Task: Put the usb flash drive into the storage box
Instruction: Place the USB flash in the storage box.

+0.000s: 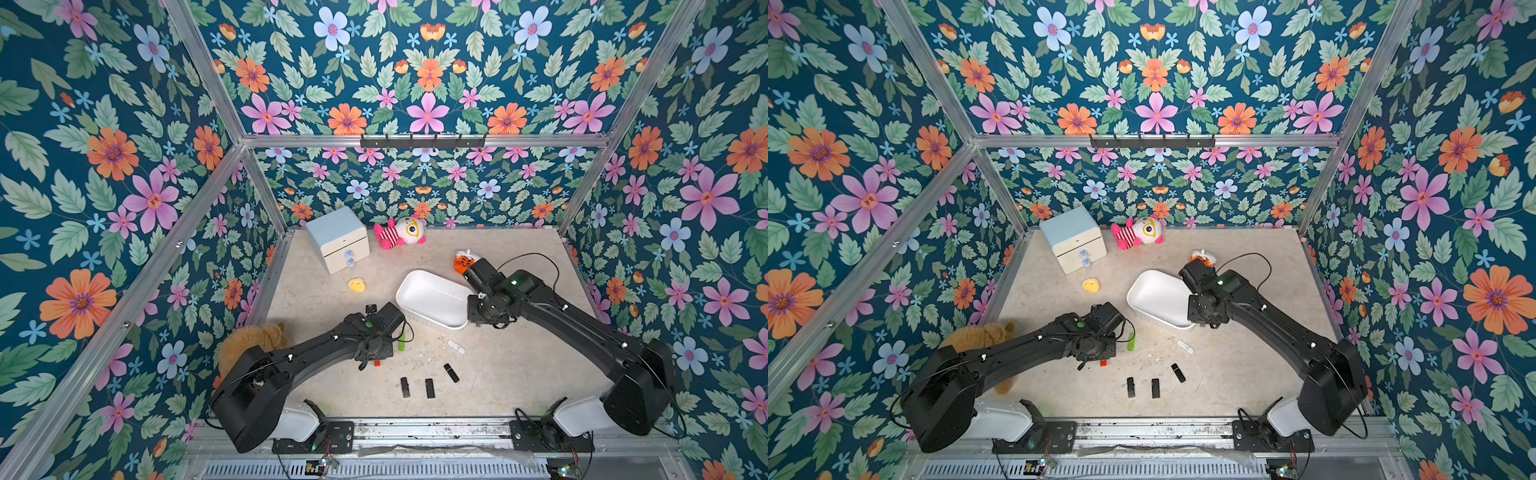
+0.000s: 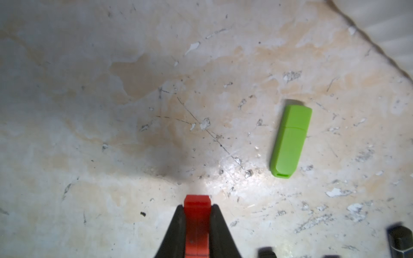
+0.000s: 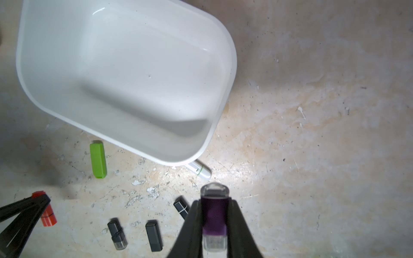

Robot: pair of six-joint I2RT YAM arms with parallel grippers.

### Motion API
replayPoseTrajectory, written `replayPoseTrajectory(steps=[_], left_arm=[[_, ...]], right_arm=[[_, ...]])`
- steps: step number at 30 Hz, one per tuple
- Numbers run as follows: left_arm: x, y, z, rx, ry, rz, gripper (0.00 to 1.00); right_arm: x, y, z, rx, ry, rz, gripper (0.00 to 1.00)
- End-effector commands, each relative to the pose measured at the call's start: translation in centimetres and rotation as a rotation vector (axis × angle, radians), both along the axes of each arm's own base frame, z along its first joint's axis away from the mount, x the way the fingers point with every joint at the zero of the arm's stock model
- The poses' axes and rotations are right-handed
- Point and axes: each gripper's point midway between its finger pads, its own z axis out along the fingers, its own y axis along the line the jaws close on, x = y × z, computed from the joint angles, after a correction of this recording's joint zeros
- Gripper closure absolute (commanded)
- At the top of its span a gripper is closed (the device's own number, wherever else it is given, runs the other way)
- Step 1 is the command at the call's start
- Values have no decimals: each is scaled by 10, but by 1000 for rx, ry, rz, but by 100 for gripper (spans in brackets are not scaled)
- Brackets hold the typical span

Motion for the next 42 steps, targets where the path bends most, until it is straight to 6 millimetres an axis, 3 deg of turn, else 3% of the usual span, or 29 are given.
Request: replayPoseTrajectory(steps=[1, 5, 10, 20, 37, 42], left_arm=[[-1, 8, 0, 30, 20, -21, 100], [2, 8, 5, 21, 15, -18, 100], [6, 12, 14, 12, 9, -7, 100], [13, 21, 26, 10, -1, 3, 100], [30, 17, 43, 1, -29, -10, 100], [44, 11, 55, 7, -47, -27, 100]], right_arm=[[23, 16, -2, 2, -1, 71, 100], [49, 33, -20, -18, 30, 100, 100], [66, 46, -46, -37, 61, 121, 100], [83, 42, -92, -116, 90, 100, 100], [92, 29, -125, -220, 89, 78, 100], [92, 28, -131, -231, 101, 77, 82]])
